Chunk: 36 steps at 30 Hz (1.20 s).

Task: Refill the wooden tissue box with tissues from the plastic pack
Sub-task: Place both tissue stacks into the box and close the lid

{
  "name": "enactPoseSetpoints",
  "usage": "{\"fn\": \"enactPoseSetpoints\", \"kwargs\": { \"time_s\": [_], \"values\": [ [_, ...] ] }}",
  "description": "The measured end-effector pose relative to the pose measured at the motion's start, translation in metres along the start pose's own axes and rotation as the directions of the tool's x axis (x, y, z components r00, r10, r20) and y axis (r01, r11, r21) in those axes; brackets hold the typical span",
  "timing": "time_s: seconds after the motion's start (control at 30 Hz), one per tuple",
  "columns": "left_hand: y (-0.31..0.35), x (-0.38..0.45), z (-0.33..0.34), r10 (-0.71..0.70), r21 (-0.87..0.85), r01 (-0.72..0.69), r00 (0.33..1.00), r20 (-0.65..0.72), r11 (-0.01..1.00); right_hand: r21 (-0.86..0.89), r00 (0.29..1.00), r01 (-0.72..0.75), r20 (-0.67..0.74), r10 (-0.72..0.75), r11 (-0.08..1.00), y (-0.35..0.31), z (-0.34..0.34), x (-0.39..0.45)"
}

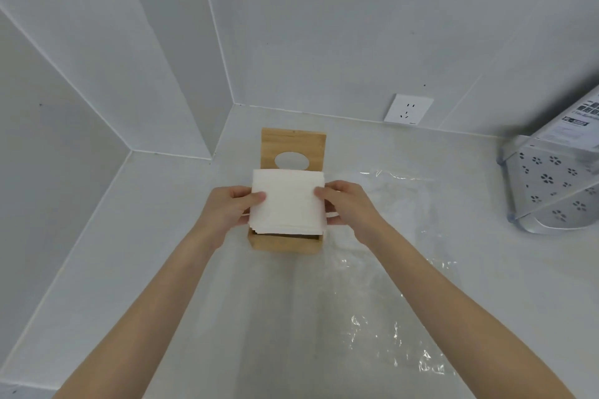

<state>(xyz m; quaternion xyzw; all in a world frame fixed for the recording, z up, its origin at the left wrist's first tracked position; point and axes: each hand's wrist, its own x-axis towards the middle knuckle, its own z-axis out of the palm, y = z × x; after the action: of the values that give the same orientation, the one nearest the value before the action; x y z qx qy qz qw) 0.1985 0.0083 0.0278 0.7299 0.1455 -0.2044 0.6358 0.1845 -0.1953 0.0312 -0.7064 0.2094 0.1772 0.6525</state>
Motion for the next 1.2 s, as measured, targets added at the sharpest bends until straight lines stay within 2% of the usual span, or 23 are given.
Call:
{"fn": "enactPoseSetpoints", "kwargs": {
  "time_s": [0.17,0.3,0.47,0.53,0.63,0.8,0.87,0.93,1.07,1.13,1.2],
  "values": [
    [0.002,0.012,-0.004,0.078,0.125,-0.065,0.992,-0.102,0.99,-0.215,0.989,0.08,-0.106,-0.104,0.973,0.002,0.006,0.013],
    [-0.005,0.019,-0.001,0.135,0.378,-0.083,0.984,-0.114,0.922,-0.327,0.981,0.072,-0.148,-0.126,0.942,0.007,0.003,0.018],
    [-0.009,0.022,0.004,0.225,0.484,-0.125,0.962,-0.155,0.866,-0.469,0.958,0.122,-0.174,-0.227,0.875,0.012,0.006,0.019],
    [-0.01,0.021,0.008,0.27,0.531,-0.144,0.948,-0.167,0.835,-0.567,0.943,0.143,-0.17,-0.286,0.811,0.015,0.008,0.018],
    [-0.009,0.021,0.012,0.34,0.688,-0.154,0.929,-0.142,0.709,-0.689,0.914,0.173,-0.154,-0.376,0.704,0.015,0.013,0.014],
    [-0.007,0.02,0.015,0.383,0.841,-0.172,0.923,-0.045,0.513,-0.803,0.888,0.151,-0.147,-0.436,0.577,0.022,0.025,0.007],
    [-0.006,0.019,0.016,0.394,0.866,-0.173,0.919,-0.03,0.47,-0.833,0.877,0.135,-0.151,-0.456,0.536,0.024,0.027,0.006],
    [-0.006,0.019,0.017,0.389,0.885,-0.165,0.921,-0.02,0.436,-0.871,0.865,0.126,-0.138,-0.482,0.475,0.022,0.03,0.006],
    [-0.011,0.019,0.022,0.334,0.929,-0.151,0.942,0.032,0.336,-0.953,0.805,0.11,-0.081,-0.588,0.283,0.02,0.038,0.005],
    [-0.015,0.017,0.024,0.321,0.95,-0.155,0.945,0.062,0.271,-0.977,0.803,0.088,-0.046,-0.594,0.194,0.021,0.041,0.006],
    [-0.016,0.017,0.027,0.312,0.961,-0.156,0.947,0.08,0.228,-0.987,0.802,0.054,-0.048,-0.595,0.153,0.023,0.044,0.009]
  ]
}}
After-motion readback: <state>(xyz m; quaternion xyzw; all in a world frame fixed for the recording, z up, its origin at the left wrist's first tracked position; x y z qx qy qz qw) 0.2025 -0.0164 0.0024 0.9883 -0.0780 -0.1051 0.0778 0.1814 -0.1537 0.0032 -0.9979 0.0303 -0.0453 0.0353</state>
